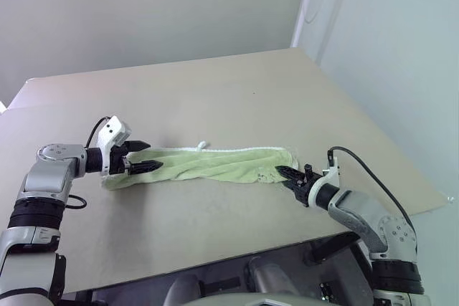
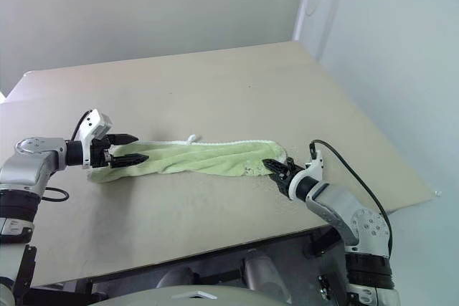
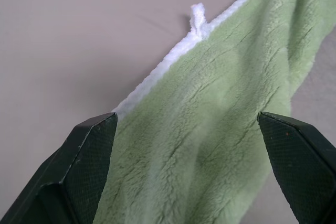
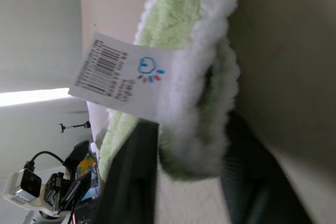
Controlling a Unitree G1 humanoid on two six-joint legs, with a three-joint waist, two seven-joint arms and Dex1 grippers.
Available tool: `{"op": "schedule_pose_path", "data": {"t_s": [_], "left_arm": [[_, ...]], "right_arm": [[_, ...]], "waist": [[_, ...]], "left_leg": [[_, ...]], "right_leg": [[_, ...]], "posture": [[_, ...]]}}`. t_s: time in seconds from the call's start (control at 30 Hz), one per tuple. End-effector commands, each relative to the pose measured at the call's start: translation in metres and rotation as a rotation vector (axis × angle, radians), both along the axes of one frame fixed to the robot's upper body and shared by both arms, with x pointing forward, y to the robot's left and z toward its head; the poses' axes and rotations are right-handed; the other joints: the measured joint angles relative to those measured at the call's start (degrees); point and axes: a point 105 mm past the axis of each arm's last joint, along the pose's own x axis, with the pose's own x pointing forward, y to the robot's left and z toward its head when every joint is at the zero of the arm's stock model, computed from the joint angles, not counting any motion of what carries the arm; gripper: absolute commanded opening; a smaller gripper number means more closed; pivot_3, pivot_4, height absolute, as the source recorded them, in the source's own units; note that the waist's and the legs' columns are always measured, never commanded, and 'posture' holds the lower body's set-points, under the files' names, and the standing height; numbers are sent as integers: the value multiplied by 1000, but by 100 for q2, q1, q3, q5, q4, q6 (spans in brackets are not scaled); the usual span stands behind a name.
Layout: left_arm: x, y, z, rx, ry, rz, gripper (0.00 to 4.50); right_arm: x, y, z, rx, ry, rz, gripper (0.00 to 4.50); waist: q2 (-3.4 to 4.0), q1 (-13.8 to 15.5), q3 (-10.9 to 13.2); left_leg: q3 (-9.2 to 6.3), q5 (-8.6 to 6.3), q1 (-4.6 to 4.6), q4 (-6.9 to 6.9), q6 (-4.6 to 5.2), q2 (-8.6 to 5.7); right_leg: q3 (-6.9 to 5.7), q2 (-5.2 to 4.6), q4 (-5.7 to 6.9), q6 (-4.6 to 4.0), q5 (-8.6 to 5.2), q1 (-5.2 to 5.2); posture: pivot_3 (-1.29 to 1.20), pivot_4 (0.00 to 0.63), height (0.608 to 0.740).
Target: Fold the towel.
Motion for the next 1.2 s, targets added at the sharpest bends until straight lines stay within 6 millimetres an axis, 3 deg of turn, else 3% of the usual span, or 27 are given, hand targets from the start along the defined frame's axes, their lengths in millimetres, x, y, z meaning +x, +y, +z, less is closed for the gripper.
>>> {"op": "schedule_pose_path", "data": {"t_s": [0.03, 0.37, 0.53, 0.67, 0.77, 0.97, 1.07, 1.2], "left_arm": [[9, 5, 15, 8, -64, 24, 4500], [13, 9, 12, 25, -71, 47, 4500], [16, 11, 12, 33, -77, 55, 4500], [17, 14, 13, 34, -79, 67, 4500], [17, 17, 13, 37, -82, 83, 4500], [19, 18, 16, 32, -88, 95, 4500], [20, 20, 17, 37, -89, 93, 4500], [22, 20, 18, 42, -89, 96, 4500]], "right_arm": [[3, -14, 16, -34, -78, 11, 45], [-24, -56, 50, -137, -203, 251, 45], [-44, -51, 51, -213, -206, 438, 45], [-33, -60, 43, -305, -211, 385, 45], [-9, -71, 54, -443, -307, 267, 45], [-3, -41, 104, -519, -603, 377, 45], [-11, -10, 131, -499, -783, 491, 45], [-22, 24, 145, -477, -917, 656, 45]], "waist": [[1, 9, 0], [3, 31, 2], [1, 32, 2], [1, 27, 2], [2, 20, 2], [4, 38, 3], [4, 38, 3], [3, 28, 3]], "left_leg": [[0, 0, 0, 0, 0, 0], [-1, -2, -4, -2, 3, -2], [1, -3, -5, -5, 5, -1], [1, -3, -4, -5, 5, -1], [2, -3, -3, -5, 5, -1], [0, -3, -7, -10, 5, -1], [-1, -3, -9, -15, 6, -1], [-1, -4, -6, -21, 6, -1]], "right_leg": [[0, -1, -1, 0, 0, 0], [-2, -1, -26, 2, 1, 4], [-2, 2, -29, 3, 1, 13], [-1, 3, -30, 4, 1, 14], [-1, 3, -38, 11, 5, 13], [-2, 2, -57, 20, 11, 10], [-2, 1, -65, 21, 12, 10], [-3, 0, -69, 20, 12, 11]], "posture": [[0, 0, 740], [0, 0, 740], [0, 0, 740], [0, 0, 740], [0, 0, 740], [0, 0, 740], [0, 0, 740], [0, 0, 740]]}}
